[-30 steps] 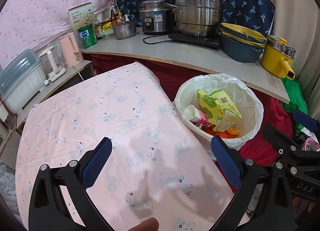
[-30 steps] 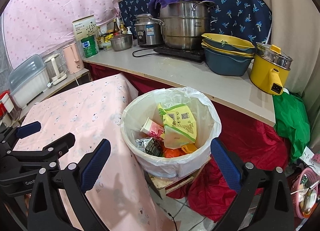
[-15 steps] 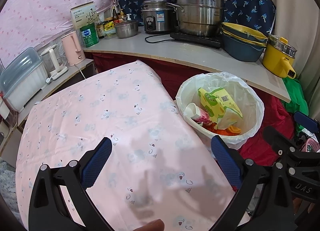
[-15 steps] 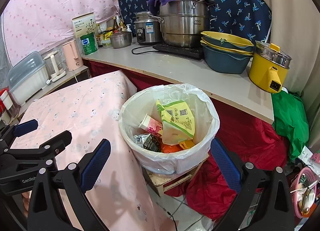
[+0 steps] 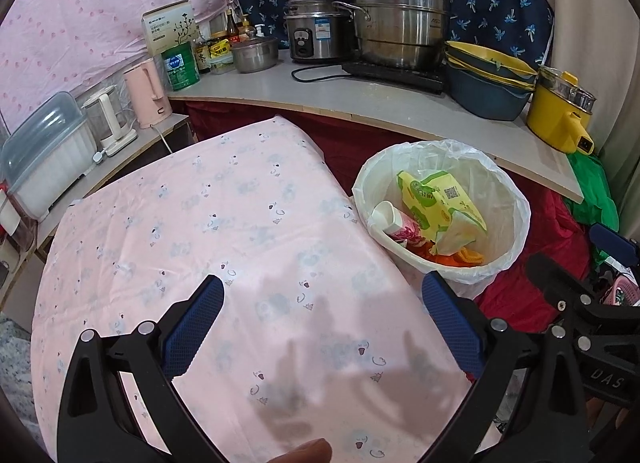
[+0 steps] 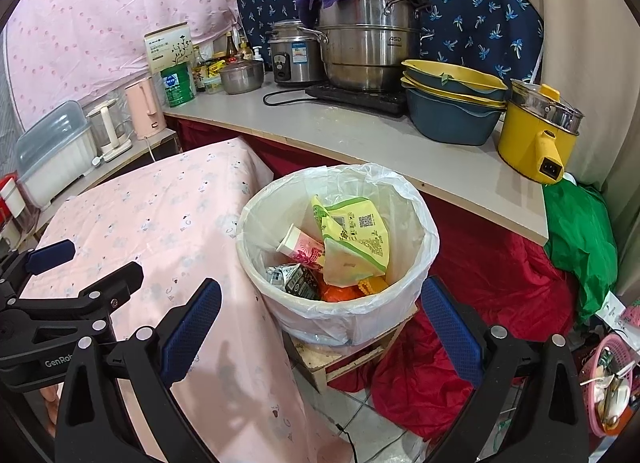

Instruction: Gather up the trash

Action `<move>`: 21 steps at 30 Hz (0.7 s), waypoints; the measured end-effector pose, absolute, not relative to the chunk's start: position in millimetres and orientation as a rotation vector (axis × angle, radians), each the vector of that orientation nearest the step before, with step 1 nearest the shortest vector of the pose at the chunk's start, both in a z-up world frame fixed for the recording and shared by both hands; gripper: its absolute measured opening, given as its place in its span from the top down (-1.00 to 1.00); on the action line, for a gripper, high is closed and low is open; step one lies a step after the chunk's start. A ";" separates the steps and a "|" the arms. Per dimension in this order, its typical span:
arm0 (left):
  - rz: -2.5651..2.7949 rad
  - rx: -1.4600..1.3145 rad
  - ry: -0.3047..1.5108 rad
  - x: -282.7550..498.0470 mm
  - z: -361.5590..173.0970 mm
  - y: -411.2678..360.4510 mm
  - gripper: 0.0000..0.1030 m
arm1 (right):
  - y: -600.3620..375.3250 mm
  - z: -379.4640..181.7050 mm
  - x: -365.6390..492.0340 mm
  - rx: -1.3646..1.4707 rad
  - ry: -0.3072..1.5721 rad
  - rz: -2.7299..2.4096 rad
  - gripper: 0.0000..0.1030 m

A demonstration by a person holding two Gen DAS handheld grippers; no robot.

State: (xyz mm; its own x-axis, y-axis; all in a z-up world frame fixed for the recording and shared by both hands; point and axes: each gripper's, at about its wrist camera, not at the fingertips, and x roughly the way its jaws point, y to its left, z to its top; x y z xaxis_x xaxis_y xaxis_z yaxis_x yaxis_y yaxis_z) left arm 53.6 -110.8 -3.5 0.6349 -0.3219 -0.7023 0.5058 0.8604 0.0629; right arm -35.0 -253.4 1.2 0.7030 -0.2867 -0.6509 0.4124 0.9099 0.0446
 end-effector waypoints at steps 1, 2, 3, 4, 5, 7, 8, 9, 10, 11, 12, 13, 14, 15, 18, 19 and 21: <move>-0.478 0.267 0.744 53.5 -3.6 -111.2 -0.84 | -253.4 0.4 -35.4 0.191 0.690 -0.392 -0.88; -0.479 0.268 0.745 53.5 -3.7 -111.3 -0.84 | -254.0 -0.2 -35.6 0.189 0.692 -0.393 -0.87; -0.480 0.269 0.746 53.3 -3.9 -111.1 -0.84 | -253.6 -0.8 -35.8 0.187 0.692 -0.394 -0.88; -0.479 0.270 0.746 53.4 -4.1 -111.9 -0.84 | -253.7 -1.3 -36.4 0.184 0.693 -0.395 -0.88; -0.478 0.269 0.745 53.4 -4.2 -111.7 -0.84 | -254.0 -1.6 -36.3 0.181 0.694 -0.396 -0.88; -0.475 0.269 0.746 53.9 -4.9 -111.9 -0.84 | -253.6 -1.2 -36.0 0.174 0.695 -0.397 -0.87; -0.473 0.268 0.746 54.1 -5.2 -112.1 -0.84 | -253.5 -1.3 -35.8 0.172 0.696 -0.397 -0.88; -0.472 0.268 0.746 54.0 -5.6 -112.0 -0.84 | -252.7 -1.4 -35.8 0.170 0.697 -0.396 -0.88; -0.469 0.268 0.746 54.2 -5.9 -112.0 -0.84 | -252.4 -1.2 -35.8 0.169 0.698 -0.397 -0.88; -0.465 0.267 0.747 54.6 -6.3 -111.8 -0.84 | -252.2 -1.5 -35.9 0.168 0.698 -0.397 -0.88; -0.461 0.264 0.748 54.5 -6.6 -111.5 -0.84 | -252.1 -1.6 -36.0 0.168 0.699 -0.396 -0.88; -0.455 0.259 0.749 54.8 -7.0 -110.6 -0.84 | -252.2 -1.8 -35.8 0.168 0.699 -0.395 -0.87; -0.450 0.255 0.750 54.8 -7.2 -110.0 -0.84 | -252.0 -1.8 -35.6 0.167 0.700 -0.395 -0.88; -0.448 0.252 0.752 55.2 -7.6 -109.4 -0.84 | -251.9 -2.0 -35.7 0.167 0.701 -0.395 -0.88; -0.442 0.252 0.756 55.7 -8.6 -109.2 -0.84 | -251.6 -2.8 -35.0 0.167 0.704 -0.395 -0.88; -0.441 0.254 0.757 55.6 -8.8 -109.5 -0.84 | -251.7 -3.1 -34.3 0.167 0.706 -0.394 -0.88; -0.441 0.252 0.756 55.5 -8.8 -109.5 -0.84 | -251.7 -3.7 -34.1 0.166 0.707 -0.394 -0.88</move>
State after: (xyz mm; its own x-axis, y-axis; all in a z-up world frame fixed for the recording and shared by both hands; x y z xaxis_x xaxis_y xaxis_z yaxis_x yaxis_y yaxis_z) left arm 55.5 -109.5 -8.8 0.6428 -0.2936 -0.7075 0.4714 0.8797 0.0632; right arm -34.1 -251.7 -3.7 0.6904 -0.2955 -0.6603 0.4064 0.9136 0.0160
